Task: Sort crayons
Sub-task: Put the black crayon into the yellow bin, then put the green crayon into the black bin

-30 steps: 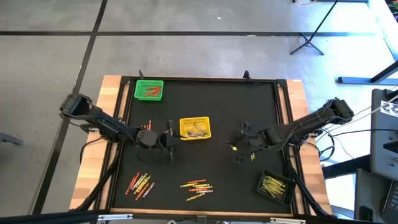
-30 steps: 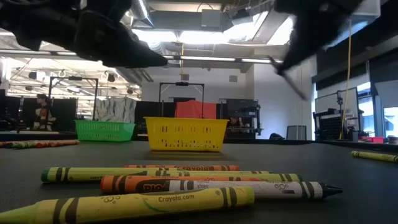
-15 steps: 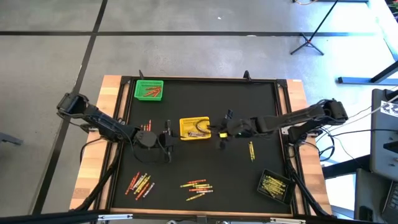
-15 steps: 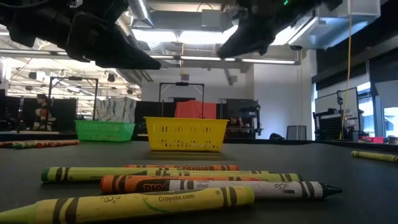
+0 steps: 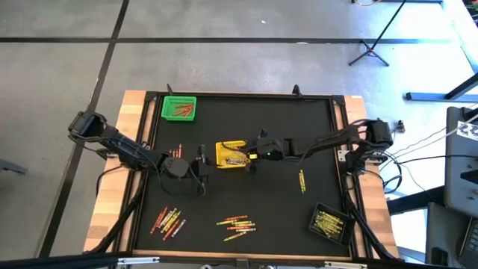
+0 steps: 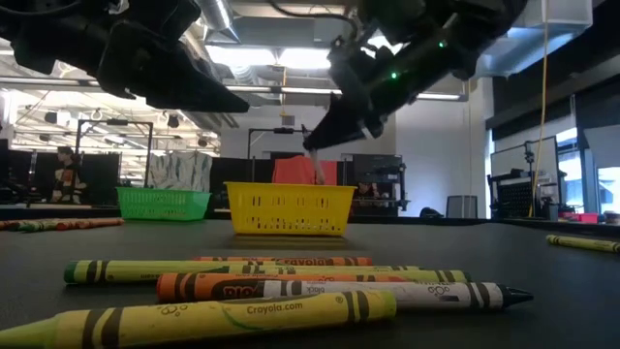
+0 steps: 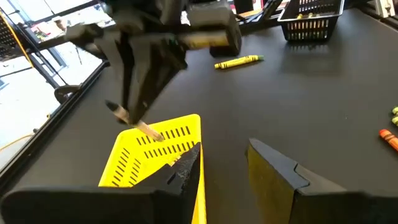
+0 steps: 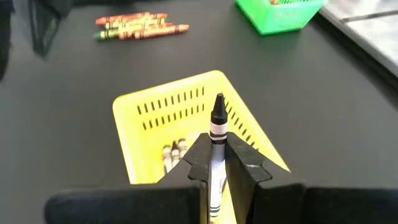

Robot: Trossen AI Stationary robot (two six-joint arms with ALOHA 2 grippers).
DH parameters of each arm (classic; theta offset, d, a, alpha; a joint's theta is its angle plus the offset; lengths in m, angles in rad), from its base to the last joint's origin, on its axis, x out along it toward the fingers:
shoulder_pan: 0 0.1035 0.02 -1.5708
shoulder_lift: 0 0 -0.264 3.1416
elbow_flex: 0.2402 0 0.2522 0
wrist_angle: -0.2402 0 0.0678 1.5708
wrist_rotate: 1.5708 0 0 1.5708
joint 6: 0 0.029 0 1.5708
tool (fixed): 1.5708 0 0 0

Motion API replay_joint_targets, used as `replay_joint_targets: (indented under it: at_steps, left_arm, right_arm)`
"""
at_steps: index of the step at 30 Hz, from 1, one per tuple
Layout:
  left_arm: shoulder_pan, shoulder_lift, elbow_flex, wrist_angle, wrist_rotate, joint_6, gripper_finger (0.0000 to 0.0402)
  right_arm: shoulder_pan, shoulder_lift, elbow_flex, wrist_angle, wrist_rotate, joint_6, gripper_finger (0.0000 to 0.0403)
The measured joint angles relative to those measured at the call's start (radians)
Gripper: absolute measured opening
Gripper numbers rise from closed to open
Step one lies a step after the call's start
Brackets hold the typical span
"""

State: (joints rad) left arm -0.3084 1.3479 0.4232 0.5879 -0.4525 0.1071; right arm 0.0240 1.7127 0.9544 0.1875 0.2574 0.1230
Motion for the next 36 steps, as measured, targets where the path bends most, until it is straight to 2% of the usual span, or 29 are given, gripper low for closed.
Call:
replay_joint_targets:
  at_steps: [6,11,15,21,25,32,36]
  left_arm:
    - [0.000,0.000,0.000,-0.001,0.000,0.000,0.0115]
    - [0.000,0.000,0.000,-0.001,0.001,0.000,0.0115]
    - [0.000,0.000,0.000,-0.001,0.001,0.000,0.0115]
    - [0.000,0.000,0.000,-0.006,0.001,-0.008,0.0115]
    - [0.000,0.000,0.000,-0.009,0.002,-0.014,0.0115]
    - [0.003,0.000,0.000,-0.019,0.001,-0.019,0.0115]
    - [0.003,0.000,0.000,-0.012,0.001,-0.019,0.0115]
  right_arm:
    - [0.001,0.034,0.000,-0.002,-0.017,0.001,0.0038]
    - [0.001,0.032,0.003,-0.012,-0.017,0.004,0.0101]
    - [0.002,0.001,0.054,-0.133,-0.017,0.003,0.0140]
    - [0.026,-0.055,0.146,-0.439,-0.041,0.059,0.0149]
    - [0.076,-0.108,0.175,-0.667,-0.034,0.179,0.0149]
    - [0.215,-0.161,0.174,-1.050,0.022,0.541,0.0150]
    - [0.306,-0.163,0.166,-1.200,0.020,0.716,0.0150]
